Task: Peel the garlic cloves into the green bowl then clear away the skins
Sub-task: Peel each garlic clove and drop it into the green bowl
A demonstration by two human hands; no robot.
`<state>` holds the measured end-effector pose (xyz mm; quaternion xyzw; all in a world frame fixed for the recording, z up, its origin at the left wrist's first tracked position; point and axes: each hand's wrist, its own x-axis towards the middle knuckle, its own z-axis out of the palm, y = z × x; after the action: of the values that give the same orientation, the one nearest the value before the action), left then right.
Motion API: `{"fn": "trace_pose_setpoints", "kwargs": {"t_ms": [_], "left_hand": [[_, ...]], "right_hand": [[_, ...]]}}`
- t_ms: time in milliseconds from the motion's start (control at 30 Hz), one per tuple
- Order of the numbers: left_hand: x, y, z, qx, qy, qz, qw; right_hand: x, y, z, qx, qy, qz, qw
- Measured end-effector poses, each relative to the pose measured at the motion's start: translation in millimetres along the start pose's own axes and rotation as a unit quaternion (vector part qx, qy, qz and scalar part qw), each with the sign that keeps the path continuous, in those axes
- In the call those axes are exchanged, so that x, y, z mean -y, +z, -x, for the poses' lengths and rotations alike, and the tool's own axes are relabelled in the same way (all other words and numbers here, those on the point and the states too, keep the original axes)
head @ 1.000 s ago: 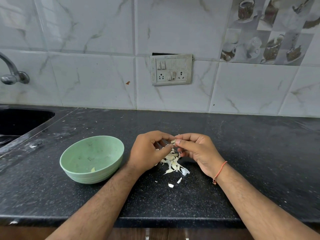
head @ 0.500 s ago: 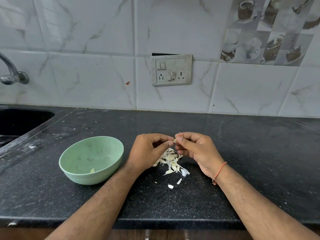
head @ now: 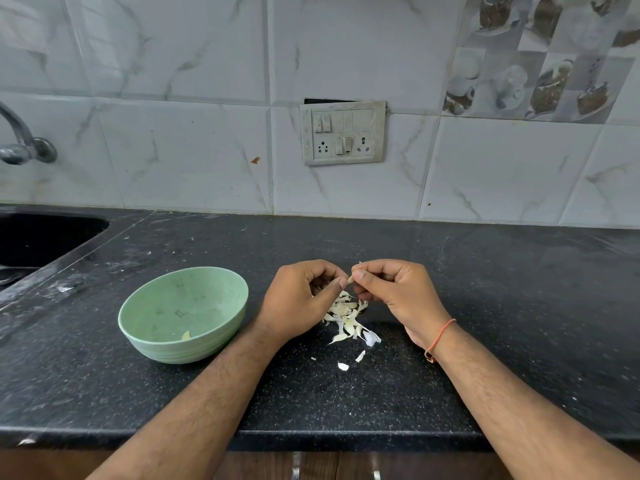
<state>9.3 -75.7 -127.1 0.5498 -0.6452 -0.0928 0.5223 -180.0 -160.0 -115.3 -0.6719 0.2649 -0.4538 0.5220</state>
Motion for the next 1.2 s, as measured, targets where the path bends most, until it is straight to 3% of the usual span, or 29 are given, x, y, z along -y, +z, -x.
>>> {"fn": "trace_pose_setpoints", "kwargs": {"t_ms": [500, 867, 1200], "left_hand": [[-3.8, 0.4, 0.5, 0.013, 0.012, -0.041, 0.999], [-5.4, -4.5, -1.1, 0.036, -0.024, 0.052, 0.998], [-4.3, -2.2, 0.2, 0.080, 0.015, -0.010, 0.997]], "right_hand": [[0.3, 1.2, 1.1, 0.003, 0.014, -0.005, 1.000], [1.2, -3.2, 0.5, 0.030, 0.019, -0.024, 0.999], [-0.3, -3.9, 0.7, 0.055, 0.049, -0.034, 0.997]]}}
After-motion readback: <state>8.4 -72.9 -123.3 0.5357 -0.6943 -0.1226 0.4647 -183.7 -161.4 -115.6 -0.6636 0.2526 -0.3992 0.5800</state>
